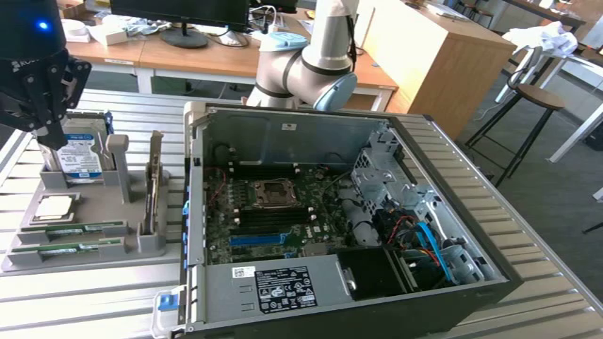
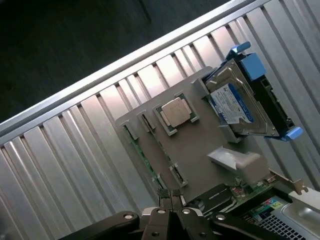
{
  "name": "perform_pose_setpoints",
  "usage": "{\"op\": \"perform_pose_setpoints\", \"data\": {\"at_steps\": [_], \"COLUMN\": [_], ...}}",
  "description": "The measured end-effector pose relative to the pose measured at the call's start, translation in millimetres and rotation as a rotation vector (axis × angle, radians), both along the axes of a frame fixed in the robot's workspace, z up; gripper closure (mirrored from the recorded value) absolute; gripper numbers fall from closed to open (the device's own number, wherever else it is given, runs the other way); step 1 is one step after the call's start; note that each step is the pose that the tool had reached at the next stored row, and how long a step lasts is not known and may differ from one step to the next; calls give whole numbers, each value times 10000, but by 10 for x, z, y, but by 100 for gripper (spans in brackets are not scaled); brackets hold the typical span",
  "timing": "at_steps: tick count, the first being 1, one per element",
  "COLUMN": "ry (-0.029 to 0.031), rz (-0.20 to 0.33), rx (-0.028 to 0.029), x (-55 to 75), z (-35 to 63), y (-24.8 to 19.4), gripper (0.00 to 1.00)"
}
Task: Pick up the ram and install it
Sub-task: 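Pick up the ram and move it above insertion slot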
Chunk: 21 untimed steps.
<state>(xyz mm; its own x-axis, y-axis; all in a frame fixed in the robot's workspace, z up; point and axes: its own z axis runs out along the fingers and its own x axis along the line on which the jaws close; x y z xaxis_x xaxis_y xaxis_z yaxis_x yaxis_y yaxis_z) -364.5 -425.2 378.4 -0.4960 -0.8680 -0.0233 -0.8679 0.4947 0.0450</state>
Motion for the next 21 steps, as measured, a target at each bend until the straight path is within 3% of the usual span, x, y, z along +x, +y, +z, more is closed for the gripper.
{"op": "perform_pose_setpoints", "data": {"at_steps": [21], "ry": [1], "rz": [3085], "rx": [-2], "x": [0], "z": [-13], "y": [0], "gripper": [90]}}
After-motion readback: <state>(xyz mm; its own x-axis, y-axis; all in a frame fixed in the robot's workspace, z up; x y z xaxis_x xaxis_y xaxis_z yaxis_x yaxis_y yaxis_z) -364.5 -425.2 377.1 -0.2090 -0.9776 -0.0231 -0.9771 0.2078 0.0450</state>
